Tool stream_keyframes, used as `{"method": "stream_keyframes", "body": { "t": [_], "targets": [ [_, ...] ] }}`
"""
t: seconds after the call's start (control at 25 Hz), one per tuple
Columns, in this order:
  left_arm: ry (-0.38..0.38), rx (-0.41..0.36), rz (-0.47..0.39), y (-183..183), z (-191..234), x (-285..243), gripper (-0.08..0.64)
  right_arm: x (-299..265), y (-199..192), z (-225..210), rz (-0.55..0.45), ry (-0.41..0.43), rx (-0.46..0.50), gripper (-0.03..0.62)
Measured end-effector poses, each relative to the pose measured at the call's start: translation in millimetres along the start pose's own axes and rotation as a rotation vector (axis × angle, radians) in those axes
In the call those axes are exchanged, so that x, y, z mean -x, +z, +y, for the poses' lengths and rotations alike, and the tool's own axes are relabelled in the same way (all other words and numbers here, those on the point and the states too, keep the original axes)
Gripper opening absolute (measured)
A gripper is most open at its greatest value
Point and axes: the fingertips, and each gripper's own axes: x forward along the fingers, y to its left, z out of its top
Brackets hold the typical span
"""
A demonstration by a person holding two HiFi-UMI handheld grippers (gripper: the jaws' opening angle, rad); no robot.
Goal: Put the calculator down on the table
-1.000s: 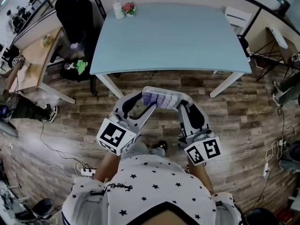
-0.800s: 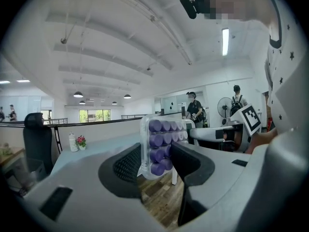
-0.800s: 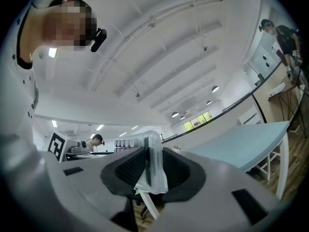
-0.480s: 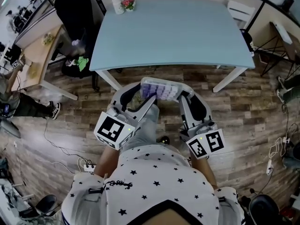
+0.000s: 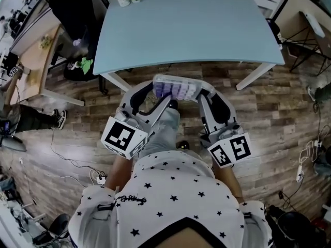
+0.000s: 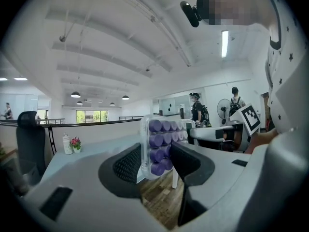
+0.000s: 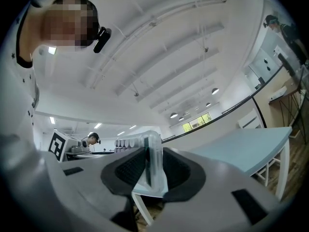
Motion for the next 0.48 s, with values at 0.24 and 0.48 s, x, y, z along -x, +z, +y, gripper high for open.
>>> {"method": "stream_keyframes", "body": {
  "t": [0.24, 0.48],
  "targets": [
    [-0.013, 0.036, 0.013, -10, 23, -16, 0.213, -24, -10, -12, 0.038, -0.023, -0.006, 0.097],
    [-0.025, 0.070, 0.020, -21, 51, -34, 0.213, -53, -19, -25, 0.067, -0.048, 0.000, 0.097]
  ]
}}
